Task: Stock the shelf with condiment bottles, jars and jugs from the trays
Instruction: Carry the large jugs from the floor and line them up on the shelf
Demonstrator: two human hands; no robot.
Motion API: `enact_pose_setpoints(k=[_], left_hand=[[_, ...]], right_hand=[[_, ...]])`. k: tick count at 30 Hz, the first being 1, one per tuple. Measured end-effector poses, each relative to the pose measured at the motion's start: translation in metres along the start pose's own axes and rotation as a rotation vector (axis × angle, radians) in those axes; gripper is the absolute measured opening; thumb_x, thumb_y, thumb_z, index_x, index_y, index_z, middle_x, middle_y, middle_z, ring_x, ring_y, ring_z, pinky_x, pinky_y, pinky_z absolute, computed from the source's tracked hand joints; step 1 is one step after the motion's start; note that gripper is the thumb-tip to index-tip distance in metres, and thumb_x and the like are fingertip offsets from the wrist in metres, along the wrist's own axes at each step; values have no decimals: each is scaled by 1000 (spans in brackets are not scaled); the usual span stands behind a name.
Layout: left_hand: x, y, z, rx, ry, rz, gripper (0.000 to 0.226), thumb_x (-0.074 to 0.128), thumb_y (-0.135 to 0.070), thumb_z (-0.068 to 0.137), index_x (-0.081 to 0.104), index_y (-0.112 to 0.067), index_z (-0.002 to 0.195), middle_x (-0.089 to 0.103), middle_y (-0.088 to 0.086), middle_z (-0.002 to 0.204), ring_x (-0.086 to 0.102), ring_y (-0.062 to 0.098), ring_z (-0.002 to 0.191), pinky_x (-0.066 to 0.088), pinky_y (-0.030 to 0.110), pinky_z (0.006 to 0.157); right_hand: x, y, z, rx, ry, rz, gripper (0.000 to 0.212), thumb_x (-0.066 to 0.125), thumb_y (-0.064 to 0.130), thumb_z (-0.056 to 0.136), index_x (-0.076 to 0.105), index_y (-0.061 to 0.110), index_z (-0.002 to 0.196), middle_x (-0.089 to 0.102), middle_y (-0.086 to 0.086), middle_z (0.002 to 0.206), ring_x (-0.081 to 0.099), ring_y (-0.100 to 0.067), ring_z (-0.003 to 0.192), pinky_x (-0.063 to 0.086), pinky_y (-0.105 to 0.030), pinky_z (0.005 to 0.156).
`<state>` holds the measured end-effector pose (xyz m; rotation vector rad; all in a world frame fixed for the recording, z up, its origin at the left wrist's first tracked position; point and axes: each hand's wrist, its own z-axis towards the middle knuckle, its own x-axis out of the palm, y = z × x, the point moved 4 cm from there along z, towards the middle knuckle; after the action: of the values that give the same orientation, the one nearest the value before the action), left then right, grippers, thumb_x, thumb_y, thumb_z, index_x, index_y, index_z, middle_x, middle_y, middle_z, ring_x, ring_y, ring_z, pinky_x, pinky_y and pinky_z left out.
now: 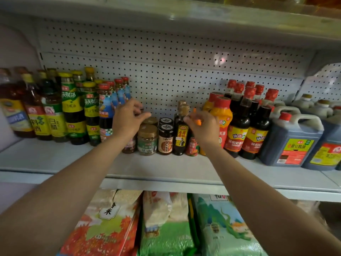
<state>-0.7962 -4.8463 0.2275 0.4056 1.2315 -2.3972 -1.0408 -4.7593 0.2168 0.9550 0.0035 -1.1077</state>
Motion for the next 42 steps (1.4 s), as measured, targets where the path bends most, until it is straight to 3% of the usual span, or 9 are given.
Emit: enact_pose_setpoints(k=[4,7,10,14,19,22,30,38,42], left_hand=[[6,49,-48,-129,-44,62,34,79,-43,79,60,-16,86,64,-3,79,60,15,73,46,32,63],[24,82,-70,-243,63,131,42,73,-55,80,60,-15,72,59,-2,63,58,19,64,35,29,53],[36,94,-78,-307,127,192,52,69,-59,82,57,-12,62,56,2,57,54,21,58,31,30,50],[48,100,-78,-363,196,264,58,63,-68,80,55,-16,57,58,2,58,58,24,60,34,29,52],[53,100,-78,-333,158,374,58,59,-71,81,57,-17,60,59,0,60,58,20,60,36,29,52],[55,104,-74,-331,149,399,58,58,-71,82,59,-17,61,60,1,61,58,20,61,42,30,54],[57,102,-68,-345,162,424,55,57,-67,85,58,-16,65,61,2,67,57,19,64,33,29,52],[47,103,-68,-313,168,287,52,60,-61,87,55,-17,61,58,0,63,57,18,61,35,28,52],[7,124,-70,-248,30,203,46,63,-58,87,53,-20,62,52,-7,59,52,16,59,26,26,50]], right_hand=[[44,-20,-45,260,151,45,36,80,49,78,62,20,87,66,5,91,60,-16,85,45,-30,68],[66,-30,-64,336,207,-10,43,78,49,80,55,18,61,59,2,65,55,-19,67,32,-29,52],[77,-35,-69,429,253,-62,51,75,52,82,52,21,47,56,4,55,57,-20,62,34,-27,53],[88,-44,-76,529,270,-94,44,74,54,81,58,22,57,62,2,68,57,-17,67,37,-27,58],[98,-49,-71,545,289,-167,51,71,67,77,63,18,64,67,-4,78,60,-20,69,34,-28,50],[105,-51,-71,554,287,-226,54,68,71,75,68,17,72,69,-5,85,63,-22,74,38,-29,57],[114,-49,-72,564,216,-362,68,64,79,72,71,15,93,68,-4,95,66,-25,82,45,-31,64],[113,-42,-75,528,194,-334,71,64,80,70,72,13,91,68,-4,94,66,-26,84,46,-31,65],[128,-25,-84,445,210,-249,67,65,78,72,74,15,94,71,-3,92,67,-24,84,40,-27,63]])
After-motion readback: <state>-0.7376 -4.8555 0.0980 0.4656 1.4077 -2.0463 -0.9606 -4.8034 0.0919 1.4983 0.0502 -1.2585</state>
